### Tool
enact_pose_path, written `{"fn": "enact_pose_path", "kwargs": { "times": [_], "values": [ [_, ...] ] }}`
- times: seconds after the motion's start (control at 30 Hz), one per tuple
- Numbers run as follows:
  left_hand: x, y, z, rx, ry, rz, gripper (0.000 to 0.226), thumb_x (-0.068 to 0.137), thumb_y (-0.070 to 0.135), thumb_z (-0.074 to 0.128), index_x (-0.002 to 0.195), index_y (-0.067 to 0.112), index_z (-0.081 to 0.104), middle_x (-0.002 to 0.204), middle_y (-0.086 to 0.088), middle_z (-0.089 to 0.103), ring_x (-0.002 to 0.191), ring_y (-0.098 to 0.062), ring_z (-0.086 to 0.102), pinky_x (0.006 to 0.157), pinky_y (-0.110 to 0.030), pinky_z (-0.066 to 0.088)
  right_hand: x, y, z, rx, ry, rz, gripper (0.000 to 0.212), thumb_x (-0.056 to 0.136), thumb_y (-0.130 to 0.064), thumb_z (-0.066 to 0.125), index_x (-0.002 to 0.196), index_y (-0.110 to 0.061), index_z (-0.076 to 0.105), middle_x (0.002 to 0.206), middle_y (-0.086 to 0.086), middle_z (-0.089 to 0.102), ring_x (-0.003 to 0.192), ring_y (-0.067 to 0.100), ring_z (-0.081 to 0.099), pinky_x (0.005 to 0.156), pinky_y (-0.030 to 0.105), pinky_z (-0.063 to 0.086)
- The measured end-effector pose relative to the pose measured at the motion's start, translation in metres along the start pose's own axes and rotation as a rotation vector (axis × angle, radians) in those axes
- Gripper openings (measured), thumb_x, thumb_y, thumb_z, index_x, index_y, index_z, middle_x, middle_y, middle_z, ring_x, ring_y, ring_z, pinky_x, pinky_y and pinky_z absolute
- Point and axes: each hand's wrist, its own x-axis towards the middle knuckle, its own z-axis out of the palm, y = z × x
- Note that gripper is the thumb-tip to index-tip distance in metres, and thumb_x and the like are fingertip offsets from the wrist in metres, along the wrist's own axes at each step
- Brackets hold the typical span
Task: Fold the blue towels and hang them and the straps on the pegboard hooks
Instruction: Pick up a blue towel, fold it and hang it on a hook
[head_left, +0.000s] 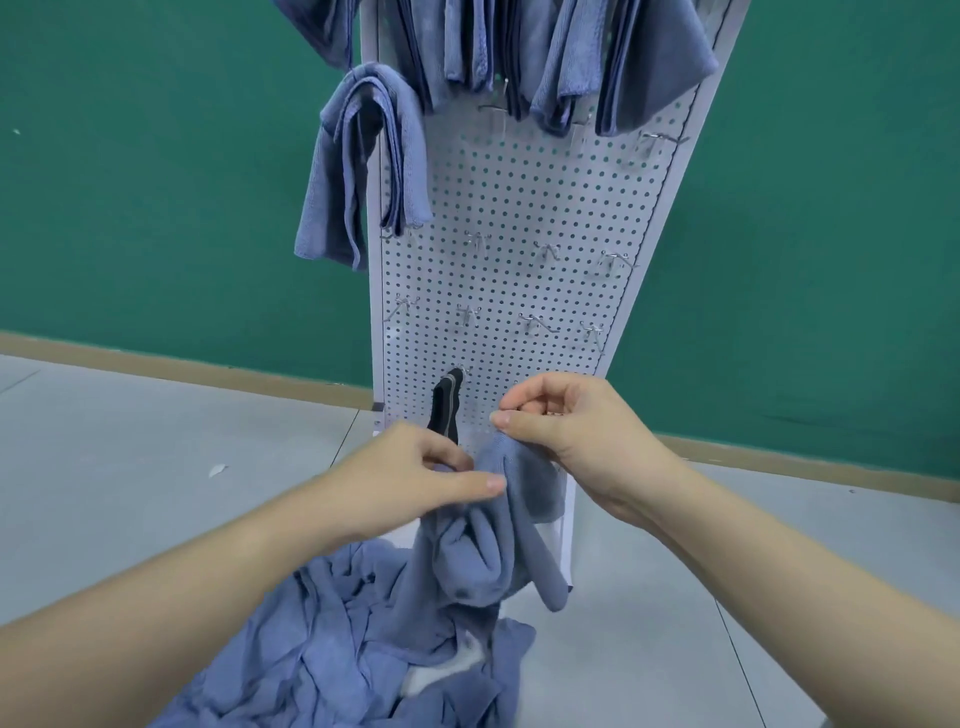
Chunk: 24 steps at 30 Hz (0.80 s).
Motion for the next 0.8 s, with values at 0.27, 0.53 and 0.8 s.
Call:
{"fn": "enact_pose_path", "kwargs": {
  "times": [0.27,0.53,0.8],
  "values": [
    [0.007,0.003,0.015,-0.090,0.174,0.281,0.044,0.083,0.042,0.066,0.089,-0.001,0.070,0.078,-0.026,0.059,0.071,-0.016,0.045,0.067,-0.041,0.041,-0.007,-0.016,-0.006,-0.059,0.028,-0.005,0.013,0.095,-0.017,0.073,0.084,-0.011,0.069,0.064,0.001,0.063,0.062,0.014,0.057,0.063,0.023,0.053],
    [-0.025,0.030,0.001,-0.109,0.234,0.502,0.020,0.089,0.023,0.065,0.098,0.033,0.080,0.095,-0.005,0.078,0.097,-0.032,0.071,0.086,-0.052,0.055,-0.006,0.013,-0.013,-0.111,-0.264,0.563,0.088,0.096,-0.078,0.041,0.119,0.002,0.069,0.105,0.019,0.073,0.086,0.029,0.063,0.079,0.038,0.057],
    [-0.036,0.037,-0.004,-0.069,0.165,0.492,0.013,0.085,0.032,0.071,0.093,0.035,0.081,0.092,0.000,0.080,0.090,-0.026,0.074,0.083,-0.047,0.056,-0.006,0.010,-0.002,0.364,-0.191,0.474,0.026,0.099,-0.026,0.065,0.117,-0.007,0.068,0.115,0.012,0.063,0.108,0.027,0.057,0.118,0.045,0.041]
  ]
}}
